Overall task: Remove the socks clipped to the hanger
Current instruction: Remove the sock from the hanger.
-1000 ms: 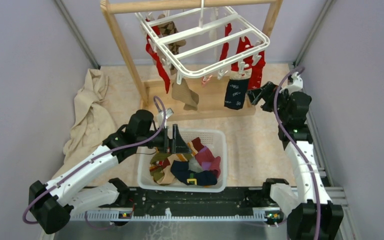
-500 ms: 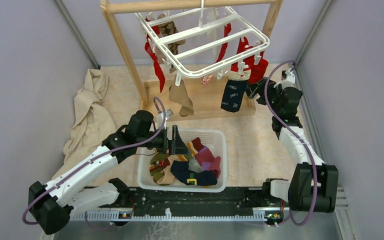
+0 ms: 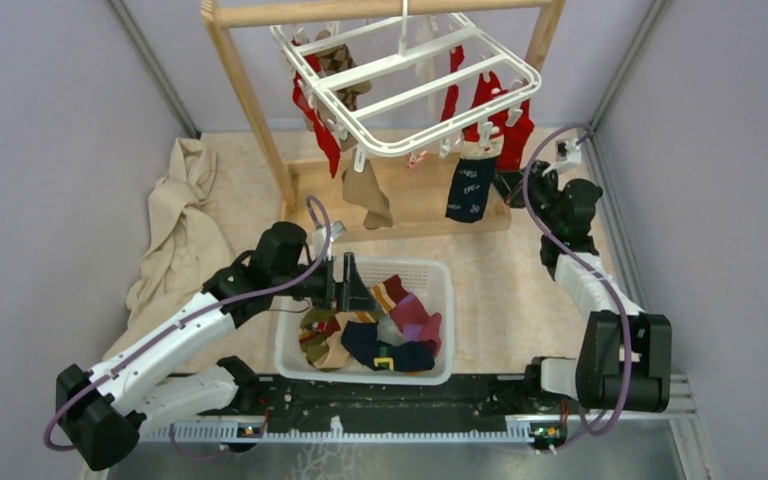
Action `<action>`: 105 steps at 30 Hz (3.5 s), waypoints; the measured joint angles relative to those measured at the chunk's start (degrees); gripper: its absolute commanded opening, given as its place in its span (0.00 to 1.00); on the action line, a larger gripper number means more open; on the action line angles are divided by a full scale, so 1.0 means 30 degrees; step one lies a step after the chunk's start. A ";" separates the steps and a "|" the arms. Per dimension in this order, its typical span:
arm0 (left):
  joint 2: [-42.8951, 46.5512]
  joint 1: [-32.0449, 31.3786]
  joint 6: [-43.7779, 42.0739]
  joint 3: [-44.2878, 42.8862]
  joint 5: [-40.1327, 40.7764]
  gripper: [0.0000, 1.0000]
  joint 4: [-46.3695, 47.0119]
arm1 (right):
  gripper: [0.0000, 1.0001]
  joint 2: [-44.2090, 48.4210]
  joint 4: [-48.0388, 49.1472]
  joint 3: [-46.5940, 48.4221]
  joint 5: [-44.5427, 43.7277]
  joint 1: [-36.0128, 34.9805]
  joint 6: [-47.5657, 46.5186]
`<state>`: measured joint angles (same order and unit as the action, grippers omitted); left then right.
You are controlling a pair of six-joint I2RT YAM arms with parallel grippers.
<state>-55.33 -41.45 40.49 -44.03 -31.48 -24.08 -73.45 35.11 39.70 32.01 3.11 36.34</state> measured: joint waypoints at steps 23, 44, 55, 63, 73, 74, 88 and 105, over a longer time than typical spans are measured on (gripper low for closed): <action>-0.0969 -0.2346 0.2215 -0.2295 0.0605 0.99 0.3759 | 0.00 1.2203 -1.3420 -0.0466 -0.1399 -0.1763 -0.1902; 0.4000 -0.5151 0.2492 -0.3126 0.9544 0.99 0.1056 | 0.00 0.5457 -1.6910 0.6404 -0.9216 -1.6793 -0.4750; 0.2871 -0.5158 0.2310 -0.1486 0.9202 0.99 0.2098 | 0.00 0.6229 -1.8170 0.6390 -1.0732 -2.0130 -0.3534; 0.2754 -0.5348 0.2047 -0.0124 0.8145 0.99 0.5166 | 0.00 0.8204 -1.8280 0.6222 -1.0091 -2.0130 -0.2127; 0.2594 -0.5901 0.1129 0.1064 0.7453 0.91 0.9231 | 0.00 0.8036 -1.8323 0.5231 -0.8546 -2.0130 -0.0670; 0.2594 -0.5901 0.1020 0.1173 0.7468 0.88 0.9508 | 0.00 0.8036 -1.8236 0.5151 -0.8459 -2.0130 -0.0568; 0.2470 -0.5880 0.0044 0.1370 0.7526 0.25 1.0972 | 0.00 0.8123 -1.7835 0.4510 -0.7861 -2.0108 0.0138; 0.3599 -0.6084 -0.0153 0.1151 0.9690 0.00 0.9056 | 0.64 0.8021 -1.8804 0.4408 -0.9413 -1.9963 -0.0240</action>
<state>-44.53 -59.70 40.03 -40.58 -2.42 3.09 -49.39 -21.30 52.93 3.77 -56.77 35.62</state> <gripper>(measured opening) 0.271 0.628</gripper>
